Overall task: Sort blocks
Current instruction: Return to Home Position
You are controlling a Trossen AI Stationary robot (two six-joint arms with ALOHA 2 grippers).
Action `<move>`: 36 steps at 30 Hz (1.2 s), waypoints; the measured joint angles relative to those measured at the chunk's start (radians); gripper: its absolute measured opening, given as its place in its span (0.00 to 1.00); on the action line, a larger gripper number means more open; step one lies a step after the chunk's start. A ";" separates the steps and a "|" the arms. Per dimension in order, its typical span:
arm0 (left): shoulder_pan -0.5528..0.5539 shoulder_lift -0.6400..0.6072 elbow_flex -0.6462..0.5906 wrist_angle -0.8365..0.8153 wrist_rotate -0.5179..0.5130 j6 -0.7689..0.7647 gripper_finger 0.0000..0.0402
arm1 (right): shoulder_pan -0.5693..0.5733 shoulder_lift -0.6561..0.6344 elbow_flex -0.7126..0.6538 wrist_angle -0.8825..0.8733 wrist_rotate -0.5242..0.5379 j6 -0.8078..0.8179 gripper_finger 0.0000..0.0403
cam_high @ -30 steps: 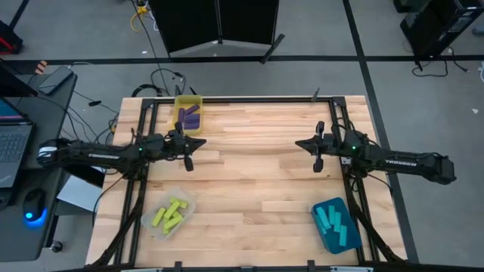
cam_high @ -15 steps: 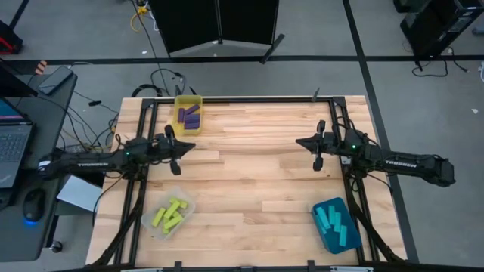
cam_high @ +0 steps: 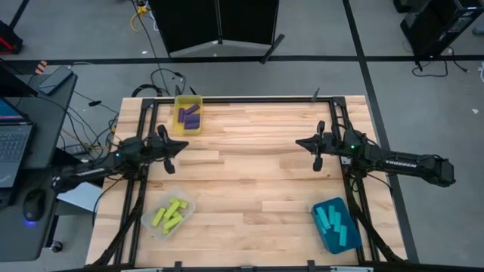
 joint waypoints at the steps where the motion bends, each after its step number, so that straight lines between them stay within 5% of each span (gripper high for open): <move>1: 0.005 0.002 0.000 -0.007 0.000 0.001 0.04 | 0.000 0.000 0.000 -0.003 0.012 0.005 0.01; 9: 0.056 0.103 0.000 0.004 -0.072 -0.004 0.04 | -0.005 0.000 0.001 -0.105 0.169 0.085 0.01; 16: 0.058 0.166 0.000 0.003 -0.072 -0.003 0.04 | -0.005 -0.005 0.001 -0.123 0.143 0.098 0.02; 28: 0.086 0.140 -0.001 -0.003 -0.041 -0.012 0.04 | -0.005 -0.338 0.002 -0.407 0.223 0.120 0.01; 36: 0.086 0.184 -0.001 -0.005 -0.041 -0.018 0.04 | -0.013 -0.319 0.005 -0.430 0.339 0.165 0.04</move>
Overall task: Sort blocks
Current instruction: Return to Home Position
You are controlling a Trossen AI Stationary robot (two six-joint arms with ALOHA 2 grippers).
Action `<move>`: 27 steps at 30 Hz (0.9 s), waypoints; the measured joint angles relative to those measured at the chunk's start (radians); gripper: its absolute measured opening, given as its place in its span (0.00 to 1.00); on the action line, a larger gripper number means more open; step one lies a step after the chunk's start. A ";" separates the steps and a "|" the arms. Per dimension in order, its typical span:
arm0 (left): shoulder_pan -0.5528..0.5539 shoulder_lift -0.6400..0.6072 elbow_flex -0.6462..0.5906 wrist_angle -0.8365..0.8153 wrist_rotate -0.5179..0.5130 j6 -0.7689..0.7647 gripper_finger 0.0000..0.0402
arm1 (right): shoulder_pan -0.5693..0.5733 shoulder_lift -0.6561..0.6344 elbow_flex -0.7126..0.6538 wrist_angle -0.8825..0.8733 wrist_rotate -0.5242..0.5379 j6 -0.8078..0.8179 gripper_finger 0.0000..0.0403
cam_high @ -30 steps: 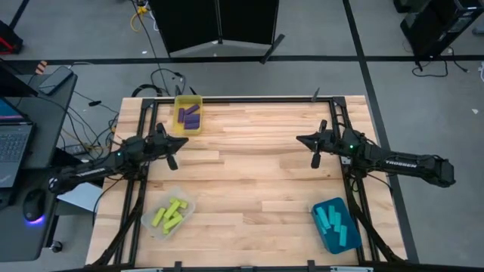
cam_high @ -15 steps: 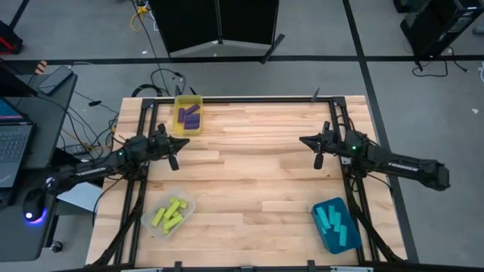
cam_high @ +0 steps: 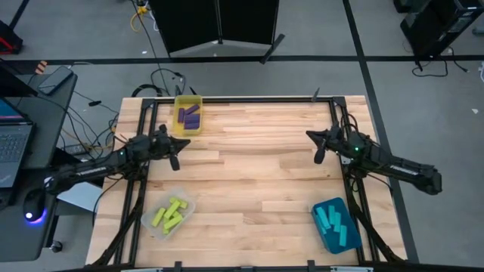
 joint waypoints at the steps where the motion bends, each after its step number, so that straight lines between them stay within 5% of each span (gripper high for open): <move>1: 0.000 0.008 0.000 0.000 0.000 0.000 0.04 | -0.003 0.010 0.000 0.001 0.021 0.009 0.05; 27: 0.000 0.034 0.000 0.112 0.000 -0.049 0.04 | -0.010 0.070 0.000 0.003 0.036 0.033 0.08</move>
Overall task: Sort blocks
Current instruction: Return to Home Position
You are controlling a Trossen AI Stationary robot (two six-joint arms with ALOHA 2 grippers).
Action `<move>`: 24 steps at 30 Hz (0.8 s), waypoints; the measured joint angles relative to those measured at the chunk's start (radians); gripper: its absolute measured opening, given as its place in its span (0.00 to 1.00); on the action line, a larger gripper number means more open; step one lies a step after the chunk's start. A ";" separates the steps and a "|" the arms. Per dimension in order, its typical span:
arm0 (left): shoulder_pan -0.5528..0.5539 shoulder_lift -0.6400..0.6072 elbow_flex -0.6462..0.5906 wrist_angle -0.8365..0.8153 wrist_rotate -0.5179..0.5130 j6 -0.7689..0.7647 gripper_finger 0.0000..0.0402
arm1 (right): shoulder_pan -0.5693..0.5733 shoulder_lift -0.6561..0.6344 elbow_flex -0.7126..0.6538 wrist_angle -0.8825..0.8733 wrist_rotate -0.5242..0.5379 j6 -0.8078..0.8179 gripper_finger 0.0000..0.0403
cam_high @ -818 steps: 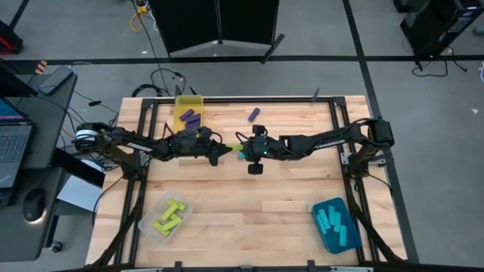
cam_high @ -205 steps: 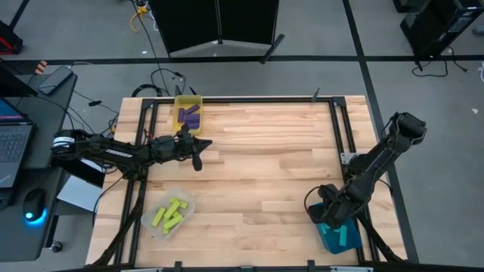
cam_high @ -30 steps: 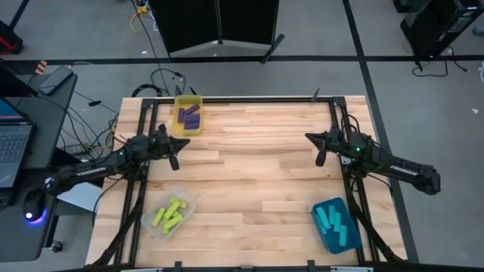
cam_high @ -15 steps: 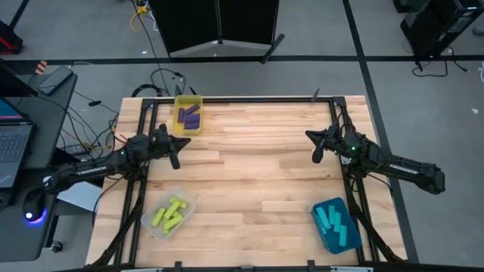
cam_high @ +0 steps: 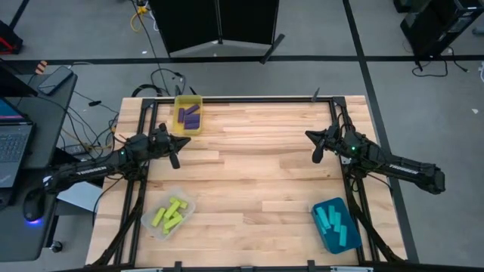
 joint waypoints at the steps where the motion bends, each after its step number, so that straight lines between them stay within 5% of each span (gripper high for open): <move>1: 0.000 0.000 0.000 0.000 0.000 0.000 0.04 | 0.000 0.000 0.000 0.000 0.000 0.000 0.08; 24: -0.001 0.000 0.000 0.001 0.000 0.000 0.04 | 0.000 0.000 0.000 0.000 -0.002 0.000 0.07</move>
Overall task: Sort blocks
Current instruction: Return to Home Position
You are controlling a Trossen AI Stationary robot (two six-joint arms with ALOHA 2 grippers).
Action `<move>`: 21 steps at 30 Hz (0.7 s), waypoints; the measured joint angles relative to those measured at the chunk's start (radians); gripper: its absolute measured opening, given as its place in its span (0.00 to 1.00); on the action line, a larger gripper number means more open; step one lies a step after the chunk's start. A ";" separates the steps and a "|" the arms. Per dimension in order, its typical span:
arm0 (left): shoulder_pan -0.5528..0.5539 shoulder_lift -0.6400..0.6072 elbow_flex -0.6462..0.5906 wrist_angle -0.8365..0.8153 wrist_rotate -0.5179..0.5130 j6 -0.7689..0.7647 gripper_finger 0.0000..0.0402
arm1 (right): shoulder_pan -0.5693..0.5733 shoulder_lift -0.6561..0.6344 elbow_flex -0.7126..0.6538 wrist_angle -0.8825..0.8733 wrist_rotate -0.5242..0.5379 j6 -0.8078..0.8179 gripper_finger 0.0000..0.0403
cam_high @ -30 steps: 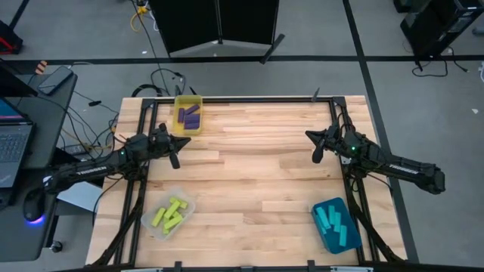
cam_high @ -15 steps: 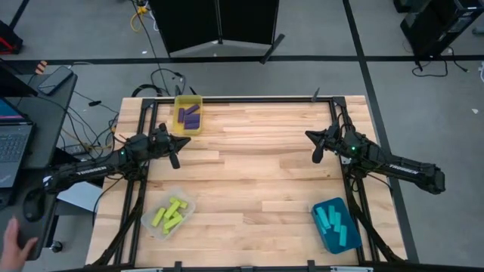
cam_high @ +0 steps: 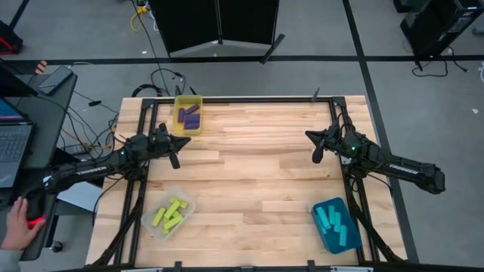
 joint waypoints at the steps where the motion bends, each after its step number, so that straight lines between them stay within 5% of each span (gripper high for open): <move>1: 0.000 0.000 0.000 0.000 0.000 0.000 0.04 | 0.000 0.000 0.000 0.000 0.000 0.000 0.07; 21: 0.000 0.000 0.000 0.000 0.000 0.000 0.04 | 0.000 0.000 0.000 0.000 0.000 0.000 0.09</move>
